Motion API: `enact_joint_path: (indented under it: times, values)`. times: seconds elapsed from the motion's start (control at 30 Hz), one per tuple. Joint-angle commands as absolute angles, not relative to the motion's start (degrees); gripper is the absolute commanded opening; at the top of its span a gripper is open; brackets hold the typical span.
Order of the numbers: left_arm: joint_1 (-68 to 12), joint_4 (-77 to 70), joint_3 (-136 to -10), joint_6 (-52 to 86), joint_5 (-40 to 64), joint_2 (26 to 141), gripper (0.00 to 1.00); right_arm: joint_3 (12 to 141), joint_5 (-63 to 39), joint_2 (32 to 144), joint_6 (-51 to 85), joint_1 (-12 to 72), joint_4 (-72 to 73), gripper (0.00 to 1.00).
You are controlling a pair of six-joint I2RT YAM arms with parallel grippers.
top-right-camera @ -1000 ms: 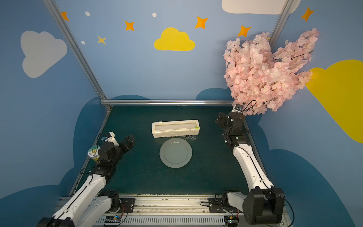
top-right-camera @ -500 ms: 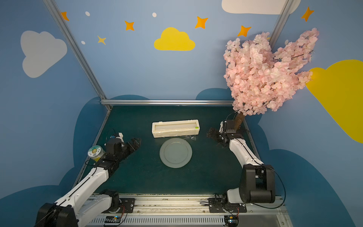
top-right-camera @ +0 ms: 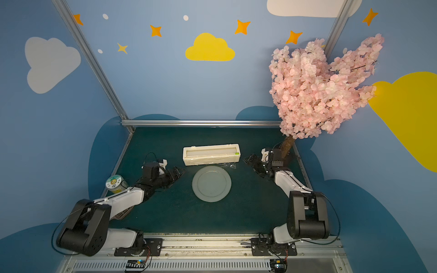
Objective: Wrap the plate with plastic wrap
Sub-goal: Adjust the plastic wrap cutting box at the center of the board, then pull the plastic wrap from the plastic wrap cutting box.
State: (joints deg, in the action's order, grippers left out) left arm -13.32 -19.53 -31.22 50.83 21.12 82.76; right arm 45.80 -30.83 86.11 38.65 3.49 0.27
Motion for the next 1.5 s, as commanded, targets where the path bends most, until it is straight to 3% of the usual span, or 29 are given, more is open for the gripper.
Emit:
enact_joint_path:
  times: [0.0,0.3,0.7,0.87,1.0,1.17,1.37,1.47]
  values:
    - [-13.79,-27.24,-35.28,53.39,27.01,89.45,0.90,45.64,-37.25,88.24,41.66,5.11,9.83,0.99]
    - [-13.27,-25.94,-45.21,50.01,26.80,100.44,0.88,51.76,-38.79,95.52,38.25,9.95,11.33,0.99]
    - [-9.05,-23.06,-53.72,48.64,31.39,107.01,0.85,61.20,-39.24,105.08,35.24,10.28,10.25,0.98]
    - [-8.09,-22.36,-52.32,46.18,33.13,104.80,0.83,62.00,-39.54,104.33,32.72,10.26,8.11,0.98]
    - [-8.49,-22.94,-48.46,44.18,33.23,102.12,0.75,58.90,-38.38,99.51,29.90,10.39,5.33,0.98]
    - [-9.88,-29.54,-42.99,44.48,31.32,102.11,0.58,54.16,-35.56,94.89,24.63,10.46,2.47,0.82]
    - [-11.14,-39.98,-42.39,47.76,29.73,107.10,0.53,51.48,-36.39,96.03,23.48,10.46,4.29,0.68]
    - [-11.60,-41.95,-43.67,48.38,28.93,109.35,0.52,51.00,-36.64,97.50,23.12,10.44,5.28,0.67]
